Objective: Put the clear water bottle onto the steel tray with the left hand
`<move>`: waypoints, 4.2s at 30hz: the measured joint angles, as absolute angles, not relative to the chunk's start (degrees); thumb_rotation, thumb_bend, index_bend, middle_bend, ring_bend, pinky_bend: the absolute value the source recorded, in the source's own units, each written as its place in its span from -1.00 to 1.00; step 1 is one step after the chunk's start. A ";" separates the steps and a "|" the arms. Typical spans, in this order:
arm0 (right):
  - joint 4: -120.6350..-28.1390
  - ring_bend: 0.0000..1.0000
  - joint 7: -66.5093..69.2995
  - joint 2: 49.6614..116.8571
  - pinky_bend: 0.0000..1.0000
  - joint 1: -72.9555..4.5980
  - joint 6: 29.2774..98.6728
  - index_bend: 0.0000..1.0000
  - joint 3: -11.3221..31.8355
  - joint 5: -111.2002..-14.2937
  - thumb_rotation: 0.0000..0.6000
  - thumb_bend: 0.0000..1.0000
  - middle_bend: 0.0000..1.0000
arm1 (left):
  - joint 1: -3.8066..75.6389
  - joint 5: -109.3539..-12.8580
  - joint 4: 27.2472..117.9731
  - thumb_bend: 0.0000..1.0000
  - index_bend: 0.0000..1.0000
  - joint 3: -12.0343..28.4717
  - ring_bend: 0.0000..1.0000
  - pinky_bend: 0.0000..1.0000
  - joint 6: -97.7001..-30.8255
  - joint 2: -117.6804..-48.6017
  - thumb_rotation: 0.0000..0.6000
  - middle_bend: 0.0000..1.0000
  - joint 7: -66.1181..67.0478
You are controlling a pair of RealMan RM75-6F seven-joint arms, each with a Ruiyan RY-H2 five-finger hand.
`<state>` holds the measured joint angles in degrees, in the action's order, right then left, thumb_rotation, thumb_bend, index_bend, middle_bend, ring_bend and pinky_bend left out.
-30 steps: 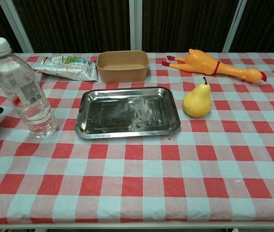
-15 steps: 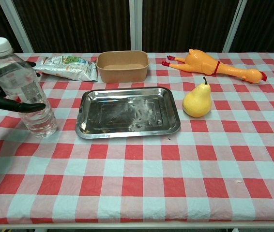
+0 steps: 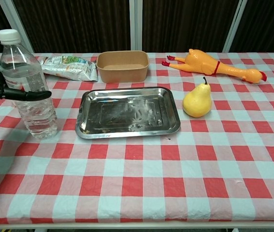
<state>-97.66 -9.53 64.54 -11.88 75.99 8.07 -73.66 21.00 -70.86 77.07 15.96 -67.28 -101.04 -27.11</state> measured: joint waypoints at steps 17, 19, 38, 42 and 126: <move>-98.15 -1.00 -8.91 64.08 -0.90 -11.92 75.83 -0.76 7.88 -73.83 1.00 -0.77 -0.73 | 17.21 -78.40 102.96 -0.61 0.30 21.70 0.16 0.21 -77.22 -79.20 1.00 0.45 -28.97; -98.15 -1.00 -9.13 64.11 -0.90 -12.00 75.65 -0.76 7.85 -73.64 1.00 -0.77 -0.73 | 16.11 -79.15 105.20 -0.61 0.30 22.16 0.16 0.21 -78.76 -75.96 1.00 0.45 -29.40; -97.77 -1.00 -9.36 64.01 -0.90 -12.37 74.36 -0.76 7.52 -72.72 1.00 -0.77 -0.73 | 10.52 -87.58 107.90 -0.58 0.28 17.57 0.16 0.20 -84.41 -65.03 1.00 0.41 -42.81; -97.87 -1.00 -9.51 64.00 -0.90 -12.38 74.40 -0.76 7.47 -72.71 1.00 -0.77 -0.73 | 14.05 -84.43 98.84 -0.58 0.28 15.84 0.16 0.20 -79.57 -74.77 1.00 0.41 -40.08; -96.74 -1.00 -8.66 63.67 -0.90 -13.56 71.58 -0.76 7.71 -69.69 1.00 -0.77 -0.72 | 35.41 -79.88 59.35 -0.54 0.22 16.11 0.16 0.19 -72.87 -110.10 1.00 0.38 -38.88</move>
